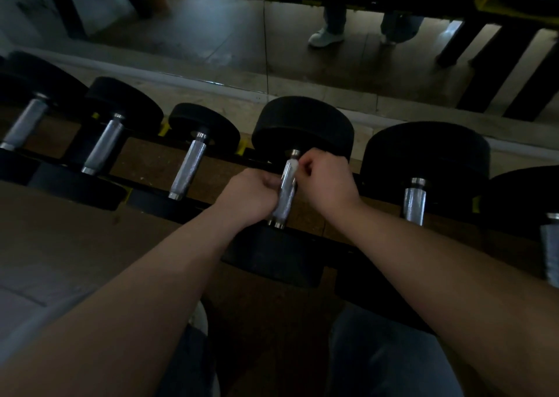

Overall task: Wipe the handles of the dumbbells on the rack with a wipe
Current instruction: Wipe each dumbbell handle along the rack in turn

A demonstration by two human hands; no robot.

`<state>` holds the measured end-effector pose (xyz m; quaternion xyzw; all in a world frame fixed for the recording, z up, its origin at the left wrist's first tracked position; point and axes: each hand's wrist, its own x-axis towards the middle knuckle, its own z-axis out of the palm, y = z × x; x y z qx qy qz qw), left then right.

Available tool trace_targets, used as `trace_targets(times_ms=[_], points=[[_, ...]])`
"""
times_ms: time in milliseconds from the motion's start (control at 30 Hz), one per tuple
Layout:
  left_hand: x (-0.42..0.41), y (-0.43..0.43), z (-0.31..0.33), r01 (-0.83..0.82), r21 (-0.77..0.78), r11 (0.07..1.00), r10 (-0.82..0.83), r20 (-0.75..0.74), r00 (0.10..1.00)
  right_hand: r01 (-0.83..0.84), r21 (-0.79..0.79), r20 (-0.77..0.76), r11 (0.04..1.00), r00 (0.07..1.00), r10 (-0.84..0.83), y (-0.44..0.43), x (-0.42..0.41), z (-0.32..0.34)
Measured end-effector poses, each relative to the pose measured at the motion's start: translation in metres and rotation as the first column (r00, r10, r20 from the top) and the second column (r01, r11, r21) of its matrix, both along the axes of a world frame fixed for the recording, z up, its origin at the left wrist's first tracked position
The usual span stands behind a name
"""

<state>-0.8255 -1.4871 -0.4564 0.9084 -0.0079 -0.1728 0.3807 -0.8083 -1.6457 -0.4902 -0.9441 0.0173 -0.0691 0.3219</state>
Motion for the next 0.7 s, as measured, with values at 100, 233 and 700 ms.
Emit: trace_targets(times_ms=[100, 233, 700], points=[[-0.001, -0.001, -0.001, -0.002, 0.007, 1.0, 0.002, 0.02, 1.0, 0.03, 0.011, -0.064, 1.0, 0.998, -0.029, 0.005, -0.008, 0.004], [-0.001, -0.001, -0.003, -0.019, -0.019, 1.0, 0.019, 0.017, 1.0, 0.013, 0.092, -0.294, 0.996, 0.956, 0.014, 0.009, -0.018, 0.005], [-0.006, -0.01, 0.008, 0.015, 0.149, 0.989, -0.008, -0.047, 0.999, 0.017, 0.196, -0.449, 0.98, 0.891, 0.074, -0.003, -0.009, 0.002]])
